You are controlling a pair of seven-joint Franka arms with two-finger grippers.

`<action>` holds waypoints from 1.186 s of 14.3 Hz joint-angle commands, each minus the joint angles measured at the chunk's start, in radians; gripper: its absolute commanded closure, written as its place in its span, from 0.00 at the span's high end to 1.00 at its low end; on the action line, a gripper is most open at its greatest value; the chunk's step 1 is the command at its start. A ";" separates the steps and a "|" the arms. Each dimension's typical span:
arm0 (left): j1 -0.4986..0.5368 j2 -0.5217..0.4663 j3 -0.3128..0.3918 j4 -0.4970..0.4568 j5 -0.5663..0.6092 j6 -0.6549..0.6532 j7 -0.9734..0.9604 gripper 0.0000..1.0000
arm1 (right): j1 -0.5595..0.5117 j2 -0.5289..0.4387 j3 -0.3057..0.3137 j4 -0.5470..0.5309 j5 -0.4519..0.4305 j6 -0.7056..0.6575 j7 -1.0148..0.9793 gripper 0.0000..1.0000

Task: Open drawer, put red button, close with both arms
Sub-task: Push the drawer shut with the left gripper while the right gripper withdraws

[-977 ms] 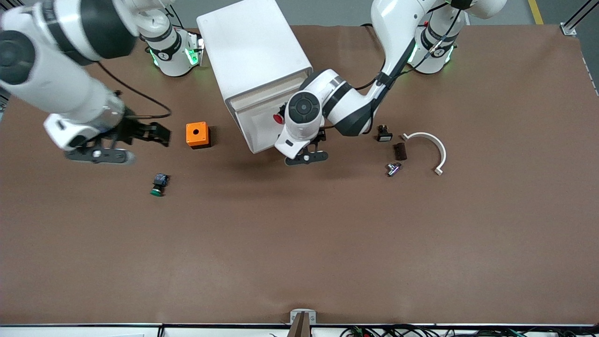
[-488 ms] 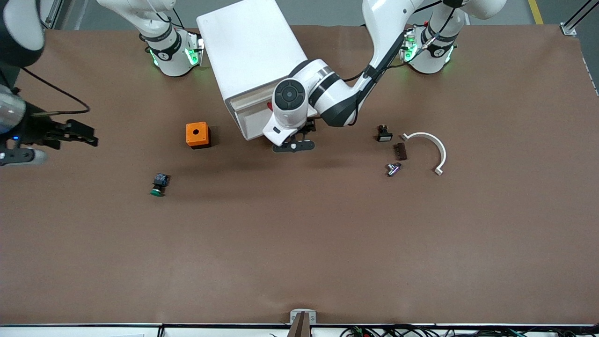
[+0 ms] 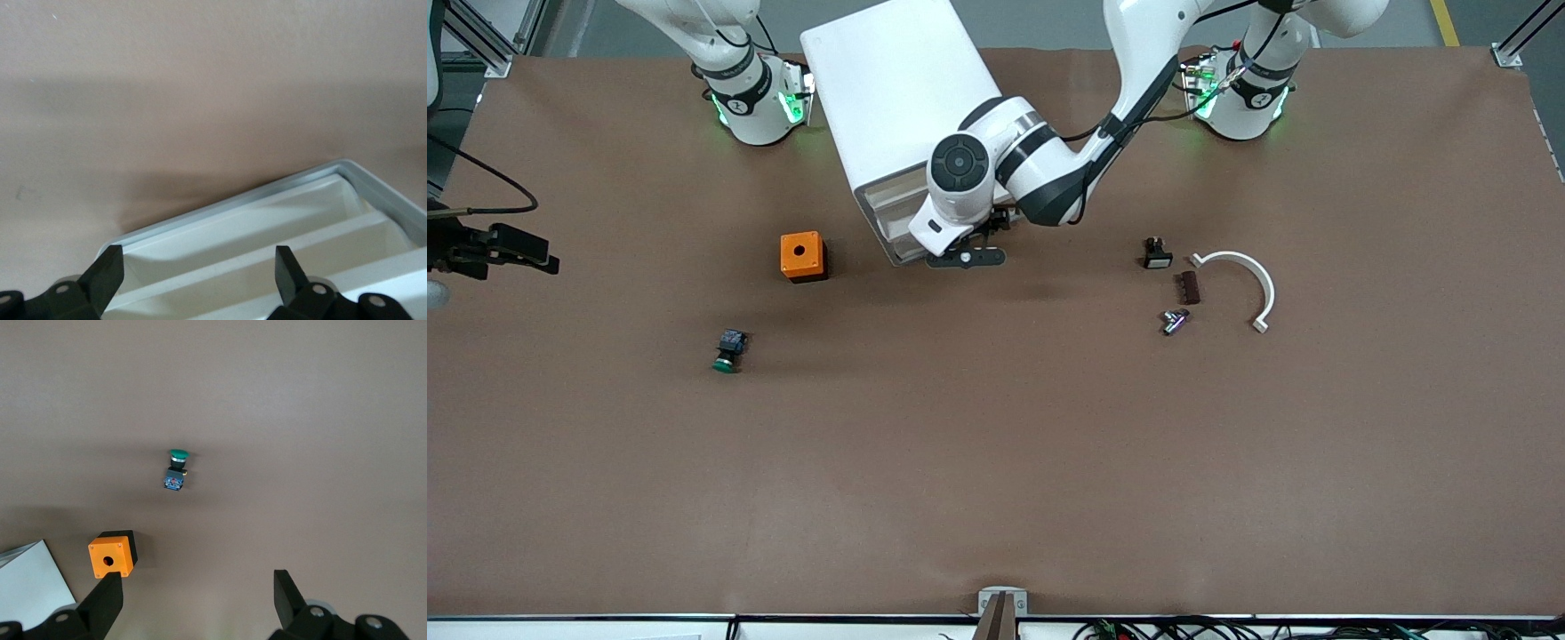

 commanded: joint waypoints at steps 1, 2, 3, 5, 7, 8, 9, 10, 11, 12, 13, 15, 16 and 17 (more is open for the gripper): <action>-0.020 0.014 -0.005 0.000 -0.019 0.003 -0.001 1.00 | -0.022 -0.009 0.021 -0.002 -0.017 -0.013 0.062 1.00; -0.025 0.015 -0.008 0.001 -0.039 0.003 -0.001 1.00 | -0.021 -0.009 0.021 0.003 -0.017 -0.025 0.100 1.00; -0.025 0.015 -0.010 0.001 -0.063 0.003 -0.001 1.00 | -0.025 -0.006 0.021 0.018 -0.017 -0.033 0.099 1.00; -0.025 0.015 -0.010 0.001 -0.094 0.003 -0.001 1.00 | -0.028 0.014 0.023 0.078 0.000 -0.042 0.102 1.00; -0.024 0.015 -0.010 0.001 -0.097 0.003 -0.001 1.00 | -0.022 0.014 0.023 0.132 0.005 -0.085 0.104 1.00; -0.017 0.017 -0.008 0.001 -0.097 0.003 0.001 1.00 | -0.015 0.011 0.026 0.142 0.008 -0.109 0.110 1.00; -0.008 0.017 -0.002 0.001 -0.096 0.003 -0.001 1.00 | -0.013 0.009 0.029 0.138 0.009 -0.120 0.110 1.00; 0.021 0.014 0.003 0.003 -0.093 0.003 -0.002 1.00 | -0.016 0.004 0.029 0.129 0.011 -0.122 0.108 1.00; 0.054 0.008 0.001 0.008 -0.091 0.003 -0.001 1.00 | -0.016 -0.003 0.029 0.118 0.009 -0.122 0.107 1.00; 0.087 0.005 0.001 0.012 -0.083 0.003 -0.001 1.00 | -0.016 -0.018 0.029 0.116 0.009 -0.126 0.105 1.00; 0.116 0.003 0.003 0.018 -0.077 0.003 -0.002 1.00 | -0.016 -0.026 0.029 0.118 0.009 -0.141 0.105 1.00; 0.172 -0.021 0.004 0.023 -0.077 0.003 -0.002 1.00 | -0.021 -0.037 0.025 0.123 0.011 -0.181 0.101 1.00; 0.214 -0.028 0.006 0.026 -0.073 0.004 -0.002 1.00 | -0.019 -0.051 0.025 0.118 0.012 -0.189 0.099 1.00; 0.239 -0.037 0.004 0.029 -0.045 0.003 -0.002 1.00 | -0.016 -0.057 0.028 0.116 0.012 -0.189 0.099 1.00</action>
